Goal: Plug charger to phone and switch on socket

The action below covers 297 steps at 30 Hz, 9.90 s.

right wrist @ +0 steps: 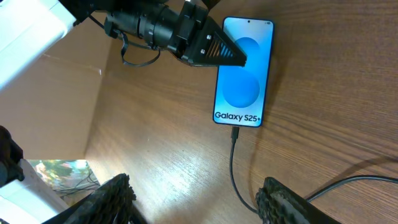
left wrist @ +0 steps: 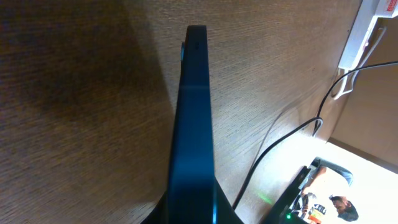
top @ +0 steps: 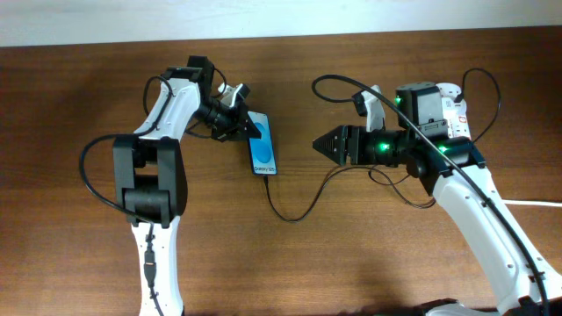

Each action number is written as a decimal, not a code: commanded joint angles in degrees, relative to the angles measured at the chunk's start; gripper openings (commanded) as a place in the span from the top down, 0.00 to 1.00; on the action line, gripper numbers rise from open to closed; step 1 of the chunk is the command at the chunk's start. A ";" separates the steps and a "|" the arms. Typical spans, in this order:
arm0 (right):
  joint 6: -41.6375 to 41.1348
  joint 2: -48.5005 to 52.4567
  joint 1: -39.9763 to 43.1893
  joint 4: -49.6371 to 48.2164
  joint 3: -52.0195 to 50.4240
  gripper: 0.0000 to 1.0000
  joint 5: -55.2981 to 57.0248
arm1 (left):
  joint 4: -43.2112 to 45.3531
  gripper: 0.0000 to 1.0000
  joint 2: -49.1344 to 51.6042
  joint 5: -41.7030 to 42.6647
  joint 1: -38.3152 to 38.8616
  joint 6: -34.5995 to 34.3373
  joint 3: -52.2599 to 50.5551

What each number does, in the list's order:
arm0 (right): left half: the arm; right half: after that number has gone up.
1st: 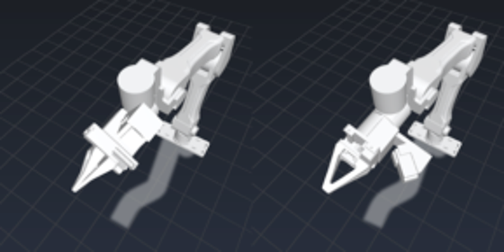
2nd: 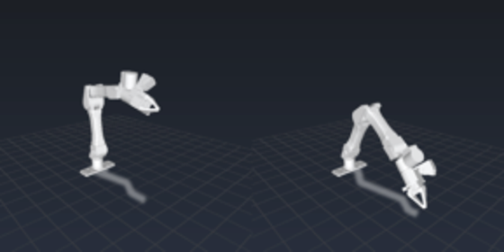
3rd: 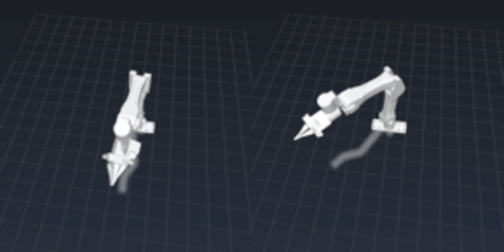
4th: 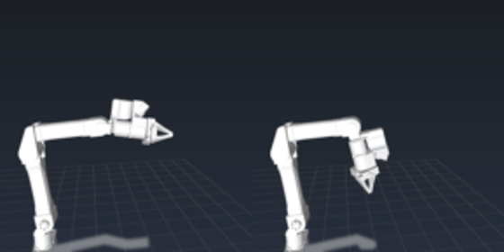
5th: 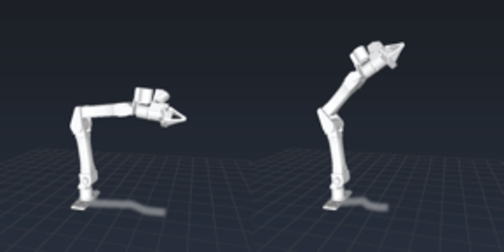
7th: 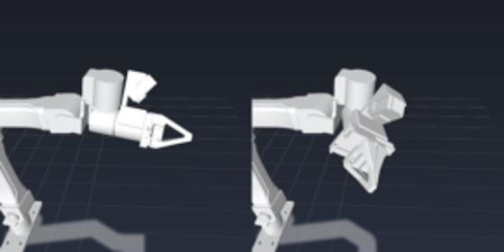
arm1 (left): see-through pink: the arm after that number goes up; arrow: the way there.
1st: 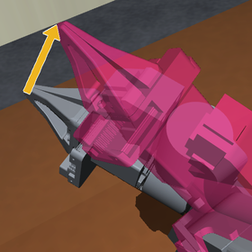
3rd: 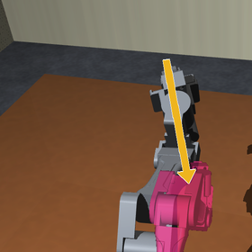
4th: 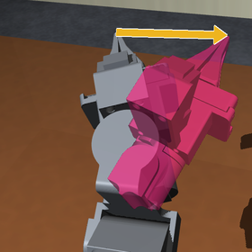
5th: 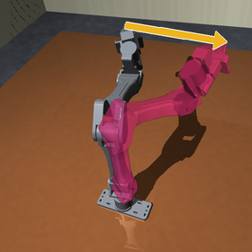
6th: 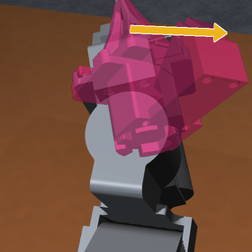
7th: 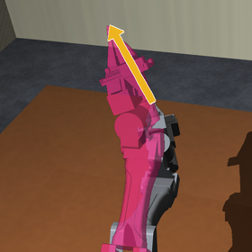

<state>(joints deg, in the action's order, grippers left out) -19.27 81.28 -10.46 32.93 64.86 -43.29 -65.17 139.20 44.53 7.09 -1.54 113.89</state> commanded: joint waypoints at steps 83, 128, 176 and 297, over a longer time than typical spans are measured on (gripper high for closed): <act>11.10 28.02 53.88 -5.66 19.06 0.01 19.02 | -9.57 0.01 -32.44 -27.43 -1.53 0.74 17.31; 19.10 42.80 39.34 -10.45 19.04 0.02 29.00 | -9.57 0.01 -32.44 -27.43 -1.53 0.74 17.31; 20.55 -20.22 40.24 18.03 19.47 0.02 2.84 | -9.57 0.01 -32.44 -27.43 -1.53 0.76 17.31; 30.84 -80.96 8.92 -29.27 -64.54 0.01 34.53 | 60.98 0.00 -138.90 -39.87 -5.88 6.34 -113.39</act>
<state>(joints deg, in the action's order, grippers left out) 11.99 0.80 -1.13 3.44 0.71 -9.02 -4.10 0.89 5.50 1.30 3.70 0.84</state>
